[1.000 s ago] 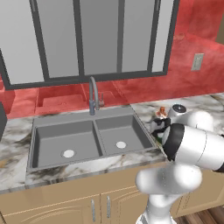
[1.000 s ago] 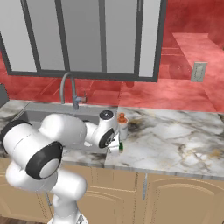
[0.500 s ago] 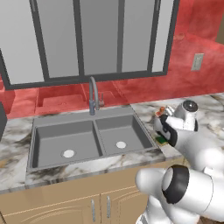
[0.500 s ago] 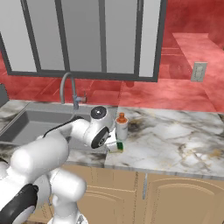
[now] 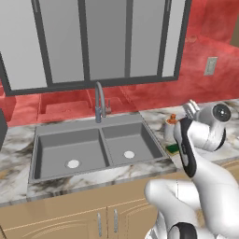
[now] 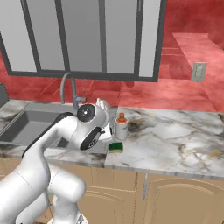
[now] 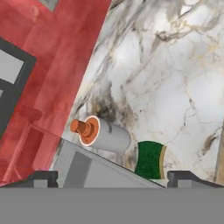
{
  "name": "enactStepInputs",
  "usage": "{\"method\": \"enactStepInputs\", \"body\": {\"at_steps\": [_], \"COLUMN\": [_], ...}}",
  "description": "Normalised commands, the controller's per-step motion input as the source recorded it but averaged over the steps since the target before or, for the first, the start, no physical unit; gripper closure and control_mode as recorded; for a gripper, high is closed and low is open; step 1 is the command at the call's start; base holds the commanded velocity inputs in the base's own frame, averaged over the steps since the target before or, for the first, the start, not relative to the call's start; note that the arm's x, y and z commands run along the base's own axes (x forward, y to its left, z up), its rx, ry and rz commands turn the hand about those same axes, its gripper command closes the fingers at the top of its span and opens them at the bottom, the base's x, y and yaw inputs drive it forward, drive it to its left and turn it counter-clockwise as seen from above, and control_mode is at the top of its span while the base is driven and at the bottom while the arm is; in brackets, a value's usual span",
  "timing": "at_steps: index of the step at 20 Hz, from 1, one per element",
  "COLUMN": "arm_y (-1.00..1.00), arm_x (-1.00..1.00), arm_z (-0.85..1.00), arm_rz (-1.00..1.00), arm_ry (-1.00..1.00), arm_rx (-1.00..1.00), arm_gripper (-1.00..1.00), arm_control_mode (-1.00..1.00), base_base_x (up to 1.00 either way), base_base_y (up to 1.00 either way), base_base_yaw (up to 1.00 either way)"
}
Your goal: Restock the sink supplies by placing the sponge and soap dispenser on the counter and next to the sink. Make sure the soap dispenser is upright.
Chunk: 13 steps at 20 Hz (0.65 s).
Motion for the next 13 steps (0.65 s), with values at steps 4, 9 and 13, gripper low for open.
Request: {"method": "enactStepInputs", "body": {"at_steps": [4,9,13], "arm_y": [0.0,0.0,0.0], "arm_x": [-0.52,-0.57,-0.59], "arm_z": [1.0,0.99,0.64], "arm_rz": [0.0,0.0,0.0], "arm_ry": [-0.2,-0.19,-0.17], "arm_rx": [-0.02,-0.04,-0.02], "arm_gripper": [-1.0,-1.0,-1.0], "arm_control_mode": [-1.0,-1.0,-1.0], "base_base_x": [0.0,0.0,0.0], "base_base_y": [0.0,0.0,0.0], "base_base_yaw": [0.0,0.0,0.0]}}
